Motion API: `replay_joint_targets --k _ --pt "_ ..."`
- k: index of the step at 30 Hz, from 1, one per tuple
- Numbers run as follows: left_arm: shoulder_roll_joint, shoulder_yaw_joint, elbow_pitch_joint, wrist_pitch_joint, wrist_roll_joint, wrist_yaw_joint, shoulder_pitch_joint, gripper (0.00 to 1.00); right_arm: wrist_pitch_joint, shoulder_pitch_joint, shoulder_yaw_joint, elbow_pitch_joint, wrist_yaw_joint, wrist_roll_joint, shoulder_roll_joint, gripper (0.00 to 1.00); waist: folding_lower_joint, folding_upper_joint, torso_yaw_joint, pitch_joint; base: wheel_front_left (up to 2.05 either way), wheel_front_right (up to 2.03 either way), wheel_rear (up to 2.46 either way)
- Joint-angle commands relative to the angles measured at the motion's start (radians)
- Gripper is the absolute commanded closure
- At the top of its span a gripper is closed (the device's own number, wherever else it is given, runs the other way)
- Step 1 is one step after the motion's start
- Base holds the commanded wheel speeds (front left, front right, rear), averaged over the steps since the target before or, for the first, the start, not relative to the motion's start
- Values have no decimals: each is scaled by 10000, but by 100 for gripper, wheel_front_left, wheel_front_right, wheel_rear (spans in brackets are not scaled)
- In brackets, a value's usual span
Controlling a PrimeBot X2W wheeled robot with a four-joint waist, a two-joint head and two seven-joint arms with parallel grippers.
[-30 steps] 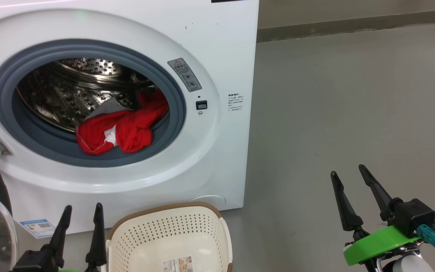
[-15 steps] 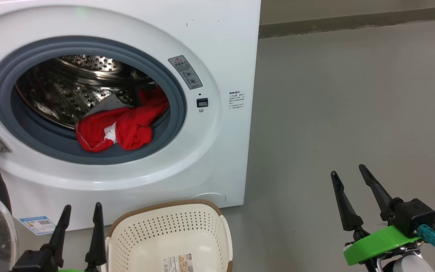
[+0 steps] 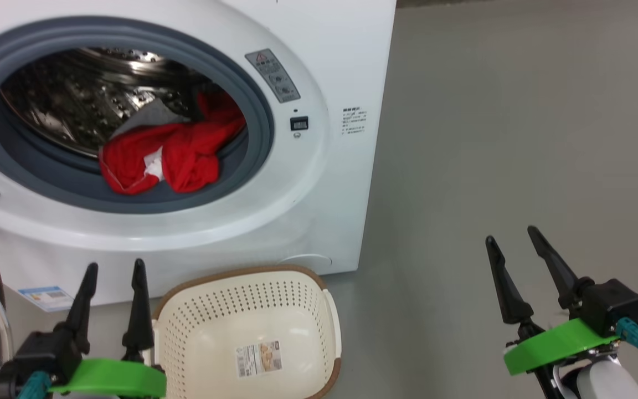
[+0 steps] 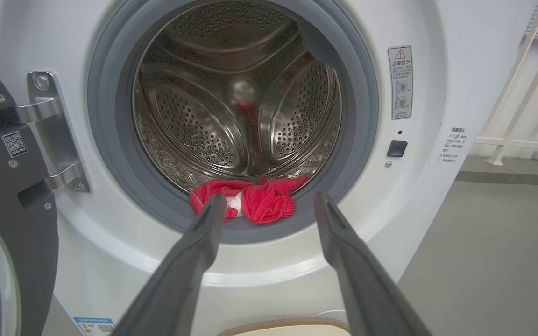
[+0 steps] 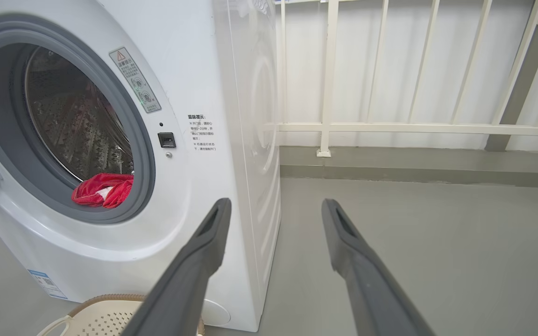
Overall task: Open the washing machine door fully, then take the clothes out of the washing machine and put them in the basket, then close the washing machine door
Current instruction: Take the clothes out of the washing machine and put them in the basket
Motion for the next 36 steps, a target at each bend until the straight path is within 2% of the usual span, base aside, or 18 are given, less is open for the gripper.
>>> replay_joint_targets --k 1,3,10,15,24,33,36 --pt "84 250 -160 -120 59 153 -488 0 -65 -516 169 -303 63 40 -71 0 0 0 48 397 0 0 0" --pt "83 277 -79 -120 198 412 -928 0 -65 -666 200 -318 63 50 -81 0 0 0 58 744 0 0 0" --pt "131 234 385 -120 462 755 -2214 0 -65 -1011 208 -403 63 41 -78 0 0 0 101 1617 0 0 0" --pt "230 190 739 -120 354 463 -3403 0 -65 -1363 246 -498 63 72 -103 0 0 0 136 2354 0 0 0" --pt "392 230 1486 -120 519 365 -5132 0 -65 -1937 382 -633 63 19 -231 0 0 0 121 3406 0 0 0" --pt "777 311 3141 -120 858 713 -6905 0 -65 -2180 431 -676 63 27 -240 0 0 0 -25 4068 0 0 0" --pt "944 255 3762 -120 890 665 -7551 0 -65 -2267 513 -654 63 27 -212 0 0 0 -90 4253 0 0 0"
